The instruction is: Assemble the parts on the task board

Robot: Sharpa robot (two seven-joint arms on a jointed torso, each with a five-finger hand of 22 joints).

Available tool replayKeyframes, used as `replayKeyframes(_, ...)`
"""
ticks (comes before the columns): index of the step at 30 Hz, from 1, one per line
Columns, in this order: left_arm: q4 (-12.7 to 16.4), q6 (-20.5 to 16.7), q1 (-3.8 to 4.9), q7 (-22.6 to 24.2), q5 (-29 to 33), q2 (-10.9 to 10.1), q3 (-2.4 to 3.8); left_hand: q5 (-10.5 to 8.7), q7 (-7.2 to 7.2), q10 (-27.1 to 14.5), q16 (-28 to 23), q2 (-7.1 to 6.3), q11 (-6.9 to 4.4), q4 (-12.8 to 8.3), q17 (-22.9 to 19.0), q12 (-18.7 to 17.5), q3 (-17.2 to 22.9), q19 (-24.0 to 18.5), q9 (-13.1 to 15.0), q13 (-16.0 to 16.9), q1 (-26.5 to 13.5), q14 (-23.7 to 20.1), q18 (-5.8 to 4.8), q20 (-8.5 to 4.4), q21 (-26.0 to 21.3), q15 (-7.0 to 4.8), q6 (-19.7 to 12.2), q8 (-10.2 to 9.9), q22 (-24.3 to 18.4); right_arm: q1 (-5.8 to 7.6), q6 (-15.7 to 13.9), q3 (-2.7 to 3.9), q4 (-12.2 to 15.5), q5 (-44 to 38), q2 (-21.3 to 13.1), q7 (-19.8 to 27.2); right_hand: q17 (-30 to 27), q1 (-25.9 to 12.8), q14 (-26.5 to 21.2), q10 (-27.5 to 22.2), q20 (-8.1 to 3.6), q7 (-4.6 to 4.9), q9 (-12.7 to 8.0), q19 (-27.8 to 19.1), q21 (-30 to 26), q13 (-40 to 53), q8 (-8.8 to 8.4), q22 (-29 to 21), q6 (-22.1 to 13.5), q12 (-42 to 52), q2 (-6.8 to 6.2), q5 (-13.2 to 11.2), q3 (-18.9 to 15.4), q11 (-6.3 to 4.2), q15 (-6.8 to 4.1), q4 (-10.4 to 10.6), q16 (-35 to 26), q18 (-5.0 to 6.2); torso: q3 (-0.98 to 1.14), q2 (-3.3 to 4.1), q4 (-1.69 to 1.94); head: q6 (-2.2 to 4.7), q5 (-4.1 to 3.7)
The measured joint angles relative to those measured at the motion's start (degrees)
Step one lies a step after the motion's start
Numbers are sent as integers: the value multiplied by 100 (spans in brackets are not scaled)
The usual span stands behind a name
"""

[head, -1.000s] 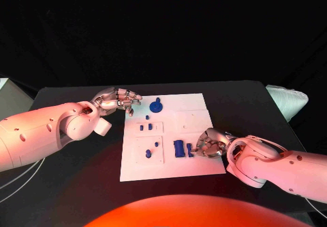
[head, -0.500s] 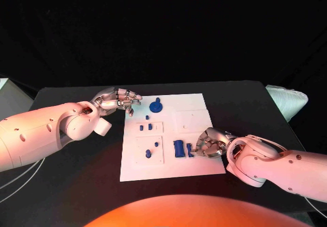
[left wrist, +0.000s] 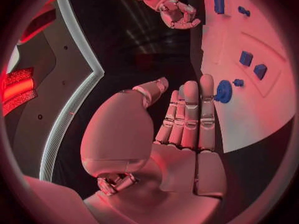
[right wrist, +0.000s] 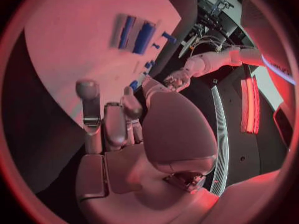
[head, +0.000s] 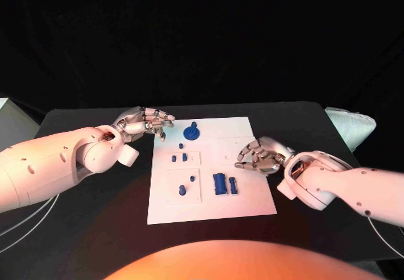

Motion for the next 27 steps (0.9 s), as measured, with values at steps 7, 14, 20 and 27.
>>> replayKeyframes(7,-280,-272,-43,274,265,160,0,0,0,112,-1432,7,46,113,-649,-163,101,-709,-37,-192,53,-677,0,138,-982,127,0,149,-548,223,45,113,-1314,1775,478,1197,-2623,692,-1609,-1494,325,200,-157,-1158,-2801,-2612,-236,-1749,-321,-3302,-105,-59,731,265,312,-1,-3598,136,-77,-117,-36,0,31)
replayKeyframes(14,-779,-645,-102,637,680,506,4,0,-144,563,-3899,-64,253,210,-1334,-1564,249,-1233,-181,-912,87,-972,-1,647,-2881,506,-141,8,-1913,294,271,226,-2597,3168,1034,2033,-3655,596,-2223,-1175,810,374,-450,-2076,-2986,-5323,-668,-3783,-283,-4887,-344,-113,1487,557,761,-189,-5646,133,-99,-231,-52,46,95)
replayKeyframes(20,-982,-814,-115,803,873,634,6,-74,-425,-316,-4897,184,53,107,-1913,-2316,-686,-2383,-664,-1030,-487,-2333,-224,425,-3713,349,-1199,-536,-2953,316,401,270,-2943,3615,1211,2304,-4616,-149,-2682,-1657,613,177,-1098,-3408,-3088,-6232,-1081,-5123,-1468,-5223,-29,-250,890,454,676,-641,-6323,-9,-92,-272,-43,178,136)
replayKeyframes(27,-730,-966,-142,782,874,606,34,-239,-888,-3602,-5691,800,-468,-169,-2786,-2810,-2474,-4620,-1459,-1223,-2578,-4730,-721,-450,-4159,-106,-3577,-1389,-4068,202,236,445,-2529,3732,1153,2309,-6032,-2062,-6234,-5180,-68,-389,-2320,-6295,-3261,-6883,-1669,-6581,-4175,-5475,603,-444,-542,16,356,-1296,-6934,-547,-74,-282,-29,311,119)
